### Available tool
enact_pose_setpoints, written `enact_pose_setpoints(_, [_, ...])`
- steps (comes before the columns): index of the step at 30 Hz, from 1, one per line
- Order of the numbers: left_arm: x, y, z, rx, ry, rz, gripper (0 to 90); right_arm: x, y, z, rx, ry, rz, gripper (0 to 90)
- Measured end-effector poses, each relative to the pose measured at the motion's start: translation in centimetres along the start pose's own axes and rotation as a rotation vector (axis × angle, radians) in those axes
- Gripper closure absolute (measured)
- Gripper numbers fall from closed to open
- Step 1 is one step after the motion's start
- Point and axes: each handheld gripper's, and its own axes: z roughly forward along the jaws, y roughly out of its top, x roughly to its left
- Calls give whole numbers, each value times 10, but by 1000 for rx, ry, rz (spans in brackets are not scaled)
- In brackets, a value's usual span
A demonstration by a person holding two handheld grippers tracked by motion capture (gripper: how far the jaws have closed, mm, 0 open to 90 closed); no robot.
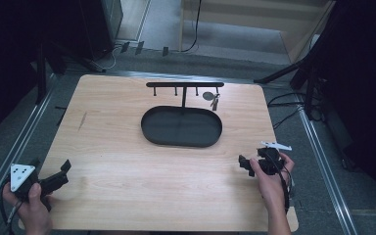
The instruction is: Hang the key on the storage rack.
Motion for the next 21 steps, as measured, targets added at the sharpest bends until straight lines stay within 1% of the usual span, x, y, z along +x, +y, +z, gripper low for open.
enact_pose_setpoints(2, [0,0,0,1,0,1,17,-2,-11,-3,-28,0,-12,0])
enact_pose_setpoints(3, [0,0,0,-1,0,1,17,-4,-17,-4,-45,8,-15,0])
enact_pose_setpoints(6, [-1,0,0,-2,2,1,17,-8,-32,-8,-90,14,-7,0])
enact_pose_setpoints(9, [-1,0,0,-1,1,2,17,-14,-47,-13,-154,6,-6,0])
enact_pose_setpoints(12, [0,0,0,-1,-1,0,17,-21,-62,-18,-221,3,12,0])
enact_pose_setpoints(14, [0,0,0,0,-1,-1,17,-24,-68,-21,-254,13,20,3])
enact_pose_setpoints(15, [0,0,0,1,-2,0,17,-25,-70,-25,-289,27,30,9])
enact_pose_setpoints(16, [0,0,0,2,-1,1,17,-26,-71,-27,-307,30,33,24])
enact_pose_setpoints(18, [0,0,0,3,-3,2,17,-26,-73,-27,-323,35,31,33])
enact_pose_setpoints(19, [0,0,0,3,-4,1,17,-25,-73,-27,-317,41,36,35])
enact_pose_setpoints(21, [1,0,1,7,-7,-3,17,-24,-74,-28,-329,35,28,53])
